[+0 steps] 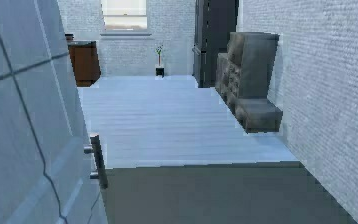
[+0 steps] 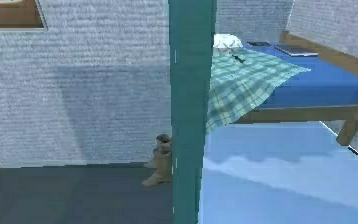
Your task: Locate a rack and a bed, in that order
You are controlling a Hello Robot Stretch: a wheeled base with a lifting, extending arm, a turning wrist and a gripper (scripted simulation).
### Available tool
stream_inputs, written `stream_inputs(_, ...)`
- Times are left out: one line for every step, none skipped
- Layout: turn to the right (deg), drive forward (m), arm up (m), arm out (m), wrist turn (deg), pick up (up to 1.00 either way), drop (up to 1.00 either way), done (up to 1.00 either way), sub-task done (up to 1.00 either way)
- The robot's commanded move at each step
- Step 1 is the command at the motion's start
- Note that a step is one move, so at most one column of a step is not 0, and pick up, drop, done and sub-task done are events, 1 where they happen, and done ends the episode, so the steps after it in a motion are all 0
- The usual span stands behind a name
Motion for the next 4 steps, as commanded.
stream_inputs(0.0,0.95,0.0,0.0,0.0,0.0,0.0,0.0,0.0)
stream_inputs(-39.0,0.0,0.0,0.0,0.0,0.0,0.0,0.0,0.0)
stream_inputs(0.0,0.2,0.0,0.0,0.0,0.0,0.0,0.0,0.0)
stream_inputs(-45.0,0.0,0.0,0.0,0.0,0.0,0.0,0.0,0.0)
